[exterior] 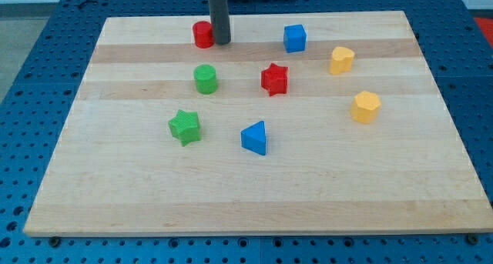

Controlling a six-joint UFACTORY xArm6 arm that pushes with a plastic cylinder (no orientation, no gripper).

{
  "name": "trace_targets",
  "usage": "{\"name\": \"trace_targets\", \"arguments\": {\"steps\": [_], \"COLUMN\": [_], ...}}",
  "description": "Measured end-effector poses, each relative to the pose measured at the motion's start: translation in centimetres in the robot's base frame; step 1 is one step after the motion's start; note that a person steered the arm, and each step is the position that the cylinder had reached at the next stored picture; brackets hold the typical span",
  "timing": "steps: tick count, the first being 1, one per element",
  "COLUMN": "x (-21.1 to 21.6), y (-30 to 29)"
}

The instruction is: Slide the green circle towards the red circle

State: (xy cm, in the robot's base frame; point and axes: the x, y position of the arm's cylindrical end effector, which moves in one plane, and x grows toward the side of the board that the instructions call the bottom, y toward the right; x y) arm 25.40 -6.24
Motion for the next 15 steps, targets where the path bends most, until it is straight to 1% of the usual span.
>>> {"name": "trace_targets", "arguments": {"steps": [2, 3, 4, 6, 7, 8, 9, 10, 11, 12, 13, 14, 15], "x": [-0.7, -0.7, 1.3, 8.0, 11.5, 11.6, 12.7, 16.7, 17.7, 16.7, 15.2, 13.6, 12.9], "y": [-2.9, -1.8, 4.2, 4.1, 0.9, -2.7, -3.7, -4.6, -9.5, -10.1, -7.4, -7.1, -7.0]}}
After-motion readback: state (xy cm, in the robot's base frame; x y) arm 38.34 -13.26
